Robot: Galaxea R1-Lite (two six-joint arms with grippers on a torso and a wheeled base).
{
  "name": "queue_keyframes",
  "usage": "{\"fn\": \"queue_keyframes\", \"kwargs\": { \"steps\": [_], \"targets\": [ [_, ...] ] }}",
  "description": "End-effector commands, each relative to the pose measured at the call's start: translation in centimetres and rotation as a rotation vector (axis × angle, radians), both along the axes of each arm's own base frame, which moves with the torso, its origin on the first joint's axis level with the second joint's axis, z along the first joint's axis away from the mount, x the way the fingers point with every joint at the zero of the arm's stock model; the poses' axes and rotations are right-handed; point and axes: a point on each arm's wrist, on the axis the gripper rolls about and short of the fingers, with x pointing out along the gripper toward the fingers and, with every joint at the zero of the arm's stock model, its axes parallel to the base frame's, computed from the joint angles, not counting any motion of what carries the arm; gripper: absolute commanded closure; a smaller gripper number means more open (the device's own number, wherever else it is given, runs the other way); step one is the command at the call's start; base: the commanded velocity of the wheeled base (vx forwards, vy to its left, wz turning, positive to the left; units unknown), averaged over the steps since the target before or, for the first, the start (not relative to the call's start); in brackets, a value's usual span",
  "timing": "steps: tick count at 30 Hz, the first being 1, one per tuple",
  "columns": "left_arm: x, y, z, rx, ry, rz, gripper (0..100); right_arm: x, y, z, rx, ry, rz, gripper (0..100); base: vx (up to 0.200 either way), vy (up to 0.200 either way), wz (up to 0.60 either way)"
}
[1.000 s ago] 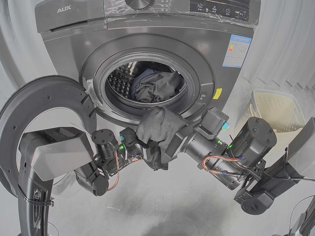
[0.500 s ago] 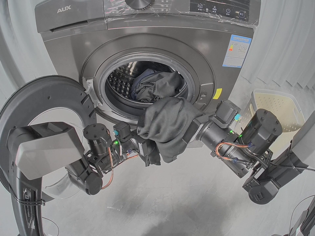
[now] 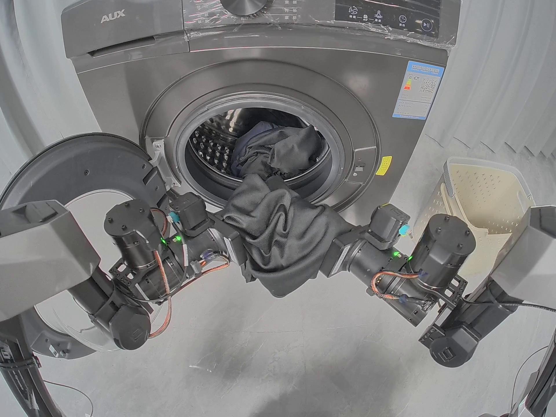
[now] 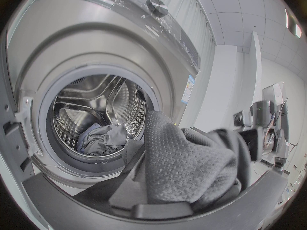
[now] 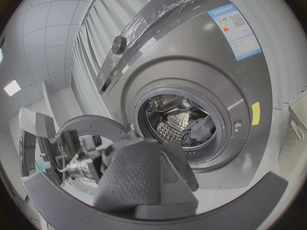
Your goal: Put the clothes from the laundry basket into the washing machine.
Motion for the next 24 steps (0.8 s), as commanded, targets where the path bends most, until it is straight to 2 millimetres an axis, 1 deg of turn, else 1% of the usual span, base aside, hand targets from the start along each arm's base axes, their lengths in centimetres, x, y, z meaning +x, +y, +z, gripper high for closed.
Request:
{"fn": "queue_keyframes", "kwargs": {
  "steps": [1,5,6,9,12,13,14,16,17,18,19,20,24],
  "targets": [
    [-1.8,0.9,2.3,-0.024,-0.044,0.001,100,0.3,0.7,-2.4,-0.051,0.051,0.010,100,0.000,0.000,0.00],
    [-2.6,1.3,2.5,-0.023,-0.040,-0.002,100,0.2,1.0,-2.5,-0.052,0.049,0.019,100,0.000,0.000,0.00],
    [-2.8,1.4,2.6,-0.021,-0.040,-0.002,100,0.2,0.9,-2.4,-0.053,0.048,0.019,0,0.000,0.000,0.00],
    [-3.4,1.8,2.7,-0.020,-0.037,-0.002,100,-0.2,0.7,-2.2,-0.056,0.048,0.025,0,0.000,0.000,0.00],
    [-4.9,2.5,2.9,-0.012,-0.027,0.000,100,-2.1,-0.9,-1.6,-0.075,0.064,0.051,0,0.000,0.000,0.00],
    [-4.9,2.5,2.9,-0.012,-0.027,0.000,100,-2.1,-0.9,-1.6,-0.075,0.064,0.051,0,0.000,0.000,0.00],
    [-6.3,3.3,3.2,-0.011,-0.021,-0.002,100,-4.9,-2.4,-2.2,-0.140,0.098,0.141,0,0.000,0.000,0.00],
    [-6.7,3.5,3.4,-0.013,-0.028,0.000,100,-7.2,-3.7,-2.7,-0.192,0.123,0.225,0,0.000,0.000,0.00],
    [-6.8,3.6,3.4,-0.010,-0.029,0.004,100,-7.8,-4.3,-2.9,-0.207,0.137,0.246,0,0.000,0.000,0.00],
    [-6.8,3.6,3.4,-0.010,-0.029,0.004,100,-7.8,-4.3,-2.9,-0.207,0.137,0.246,0,0.000,0.000,0.00],
    [-6.9,3.9,3.4,-0.005,-0.030,0.011,100,-8.5,-5.0,-3.8,-0.246,0.173,0.256,0,0.000,0.000,0.00],
    [-7.0,4.0,3.4,-0.005,-0.030,0.014,100,-8.7,-5.3,-4.1,-0.264,0.178,0.259,0,0.000,0.000,0.00],
    [-7.1,4.1,3.1,0.003,-0.020,0.016,100,-9.2,-6.2,-4.9,-0.300,0.213,0.247,0,0.000,0.000,0.00]
  ]
}}
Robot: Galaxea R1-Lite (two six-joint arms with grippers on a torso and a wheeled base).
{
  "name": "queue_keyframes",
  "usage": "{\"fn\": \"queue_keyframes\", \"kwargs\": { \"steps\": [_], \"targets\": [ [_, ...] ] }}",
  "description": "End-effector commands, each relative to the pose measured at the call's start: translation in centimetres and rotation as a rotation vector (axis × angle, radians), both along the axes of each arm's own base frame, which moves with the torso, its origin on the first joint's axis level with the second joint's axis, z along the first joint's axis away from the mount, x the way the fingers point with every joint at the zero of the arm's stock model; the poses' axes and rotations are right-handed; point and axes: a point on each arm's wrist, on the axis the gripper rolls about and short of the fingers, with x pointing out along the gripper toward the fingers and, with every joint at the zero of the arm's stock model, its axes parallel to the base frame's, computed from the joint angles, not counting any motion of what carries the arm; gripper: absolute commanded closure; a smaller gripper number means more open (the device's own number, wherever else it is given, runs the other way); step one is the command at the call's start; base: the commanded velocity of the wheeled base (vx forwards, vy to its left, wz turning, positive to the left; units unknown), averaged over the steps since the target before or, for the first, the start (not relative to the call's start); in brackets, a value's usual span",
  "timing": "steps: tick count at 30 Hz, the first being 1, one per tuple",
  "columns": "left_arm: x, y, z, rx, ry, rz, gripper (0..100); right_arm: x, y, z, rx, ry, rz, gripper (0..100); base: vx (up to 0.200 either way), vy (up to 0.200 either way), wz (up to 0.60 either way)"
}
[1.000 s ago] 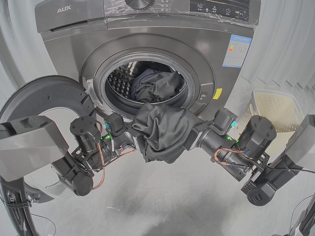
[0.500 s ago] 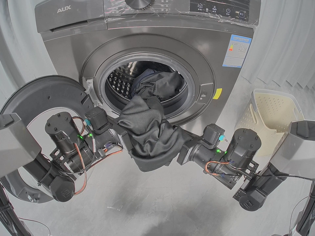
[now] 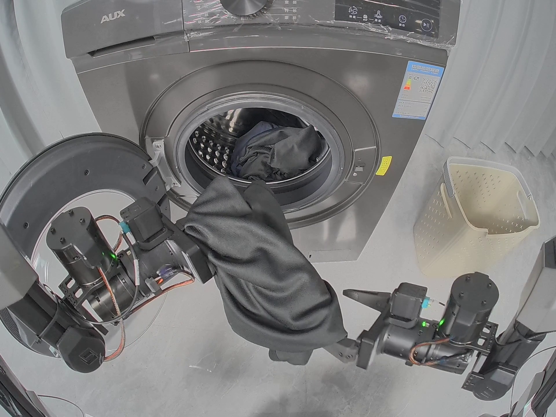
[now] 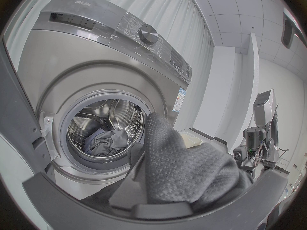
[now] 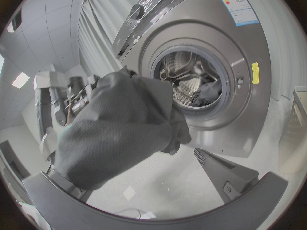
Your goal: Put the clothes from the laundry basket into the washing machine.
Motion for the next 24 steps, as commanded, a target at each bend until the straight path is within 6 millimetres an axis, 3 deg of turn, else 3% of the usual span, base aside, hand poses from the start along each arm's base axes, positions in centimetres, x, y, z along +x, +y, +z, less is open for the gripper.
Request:
{"fn": "queue_keyframes", "kwargs": {
  "steps": [1,5,24],
  "targets": [
    [-1.2,0.8,0.0,0.013,0.002,0.010,100,-2.2,-2.3,-0.3,-0.051,0.031,0.028,0,0.000,0.000,0.00],
    [-1.8,1.0,-1.3,0.045,0.053,0.004,100,-1.9,-3.2,-0.6,-0.068,0.050,-0.009,0,0.000,0.000,0.00],
    [-2.3,0.6,-1.6,0.067,0.053,-0.015,100,-1.1,-3.7,-0.7,-0.083,0.031,-0.047,0,0.000,0.000,0.00]
  ]
}}
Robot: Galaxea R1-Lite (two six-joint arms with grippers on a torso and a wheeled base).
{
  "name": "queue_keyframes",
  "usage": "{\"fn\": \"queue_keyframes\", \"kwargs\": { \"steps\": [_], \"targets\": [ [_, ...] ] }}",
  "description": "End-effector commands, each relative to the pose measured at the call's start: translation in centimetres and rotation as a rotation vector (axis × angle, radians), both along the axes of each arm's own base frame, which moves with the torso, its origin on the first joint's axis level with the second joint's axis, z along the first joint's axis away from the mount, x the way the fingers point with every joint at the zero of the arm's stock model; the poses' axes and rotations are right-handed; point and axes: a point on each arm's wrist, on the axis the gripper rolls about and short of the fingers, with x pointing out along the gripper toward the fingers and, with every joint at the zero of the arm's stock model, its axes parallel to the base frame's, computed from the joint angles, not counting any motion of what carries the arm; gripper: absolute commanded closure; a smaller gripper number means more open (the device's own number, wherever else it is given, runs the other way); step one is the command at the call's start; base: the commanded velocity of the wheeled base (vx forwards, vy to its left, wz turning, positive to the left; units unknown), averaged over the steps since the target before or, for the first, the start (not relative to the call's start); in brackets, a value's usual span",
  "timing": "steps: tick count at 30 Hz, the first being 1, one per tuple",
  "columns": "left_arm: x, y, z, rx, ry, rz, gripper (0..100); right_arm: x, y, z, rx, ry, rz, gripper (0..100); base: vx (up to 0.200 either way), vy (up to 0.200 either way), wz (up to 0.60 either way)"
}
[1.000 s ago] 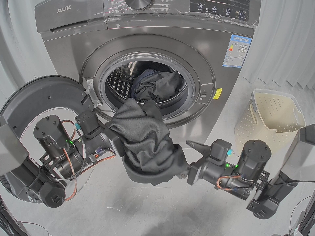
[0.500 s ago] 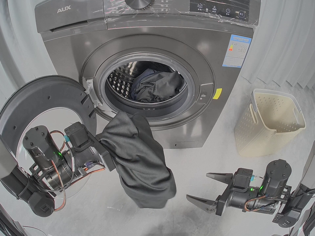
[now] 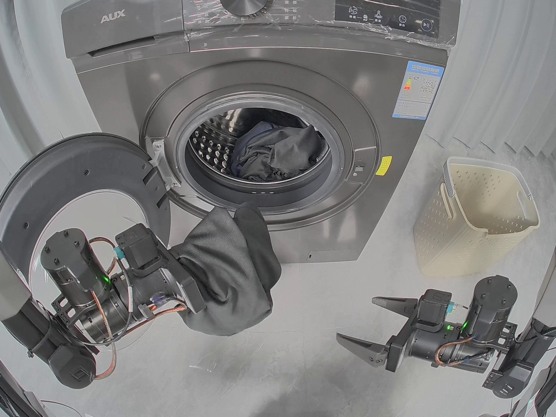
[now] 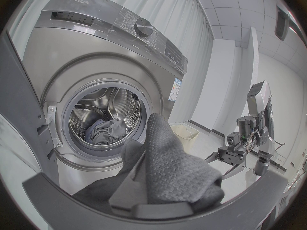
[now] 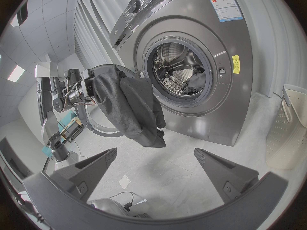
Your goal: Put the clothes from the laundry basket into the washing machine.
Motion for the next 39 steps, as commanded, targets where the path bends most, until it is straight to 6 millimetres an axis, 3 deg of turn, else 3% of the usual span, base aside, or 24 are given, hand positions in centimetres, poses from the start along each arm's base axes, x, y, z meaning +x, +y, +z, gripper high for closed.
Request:
{"fn": "queue_keyframes", "kwargs": {
  "steps": [1,11,20,35,39],
  "targets": [
    [-0.1,-0.1,0.0,0.000,0.000,-0.006,100,0.0,0.1,0.0,0.000,0.001,0.004,0,0.000,0.000,0.00],
    [0.0,-0.5,-0.5,0.016,0.011,-0.016,100,0.1,0.3,0.0,0.000,-0.003,-0.004,0,0.180,0.000,0.00],
    [-0.1,-1.5,-2.0,0.086,0.018,-0.048,100,0.2,0.4,0.0,0.003,-0.007,-0.002,0,0.000,0.000,0.00],
    [0.2,-1.7,-2.4,0.094,0.031,-0.048,100,0.2,0.5,0.0,0.004,-0.008,-0.001,0,0.200,0.000,0.00],
    [0.1,-1.8,-2.6,0.097,0.036,-0.052,100,0.1,0.6,0.0,0.004,-0.006,0.005,0,0.000,0.000,0.00]
  ]
}}
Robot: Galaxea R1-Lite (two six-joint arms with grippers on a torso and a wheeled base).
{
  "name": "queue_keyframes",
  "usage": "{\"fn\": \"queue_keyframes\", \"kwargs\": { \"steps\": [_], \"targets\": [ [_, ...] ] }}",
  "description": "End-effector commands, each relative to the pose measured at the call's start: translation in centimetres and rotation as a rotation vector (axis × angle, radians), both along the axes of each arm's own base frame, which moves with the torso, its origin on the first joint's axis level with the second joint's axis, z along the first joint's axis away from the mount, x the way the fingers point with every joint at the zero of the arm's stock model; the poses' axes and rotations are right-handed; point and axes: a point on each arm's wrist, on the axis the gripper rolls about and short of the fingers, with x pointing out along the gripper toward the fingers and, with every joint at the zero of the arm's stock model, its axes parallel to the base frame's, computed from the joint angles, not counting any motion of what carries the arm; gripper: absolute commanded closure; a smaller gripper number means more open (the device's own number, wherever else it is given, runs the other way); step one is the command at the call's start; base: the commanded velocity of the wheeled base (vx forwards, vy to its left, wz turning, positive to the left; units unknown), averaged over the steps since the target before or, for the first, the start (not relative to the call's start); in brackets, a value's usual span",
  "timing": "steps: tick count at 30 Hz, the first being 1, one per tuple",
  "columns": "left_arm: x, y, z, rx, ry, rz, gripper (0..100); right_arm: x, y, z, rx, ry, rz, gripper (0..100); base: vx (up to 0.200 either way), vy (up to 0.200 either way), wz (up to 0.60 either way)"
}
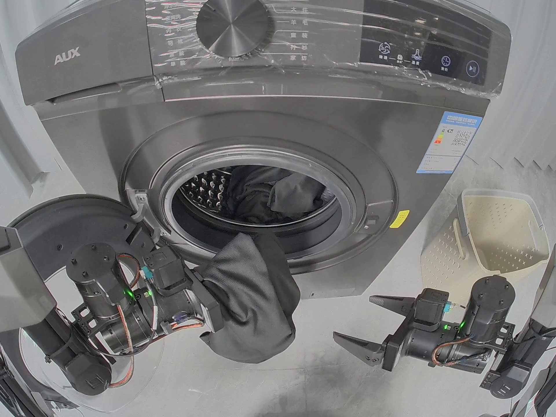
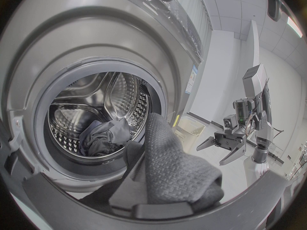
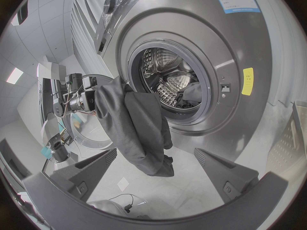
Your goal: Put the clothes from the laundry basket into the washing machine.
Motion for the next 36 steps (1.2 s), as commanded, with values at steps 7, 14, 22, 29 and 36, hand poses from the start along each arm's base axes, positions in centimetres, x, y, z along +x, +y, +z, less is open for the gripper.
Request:
{"fn": "queue_keyframes", "kwargs": {
  "steps": [7,14,22,29,36],
  "targets": [
    [-1.0,-0.9,-0.7,0.016,0.030,-0.050,100,0.0,0.1,-0.2,-0.004,0.004,0.004,0,0.000,0.000,0.00],
    [-0.5,-2.7,-1.3,0.010,0.046,-0.030,100,-0.4,0.5,0.0,0.001,0.000,0.025,0,0.000,0.000,0.00],
    [4.0,-5.1,-3.2,-0.017,0.055,0.017,100,-1.4,1.2,-0.2,-0.005,0.011,0.064,0,0.000,0.000,0.00],
    [8.1,-6.3,-3.2,-0.107,0.015,0.119,100,-1.9,1.6,-0.2,-0.007,0.014,0.060,0,0.000,0.000,0.00],
    [11.0,-8.1,-4.1,-0.150,-0.022,0.168,100,-2.0,1.8,-0.4,-0.013,0.019,0.068,0,0.000,0.000,0.00]
  ]
}}
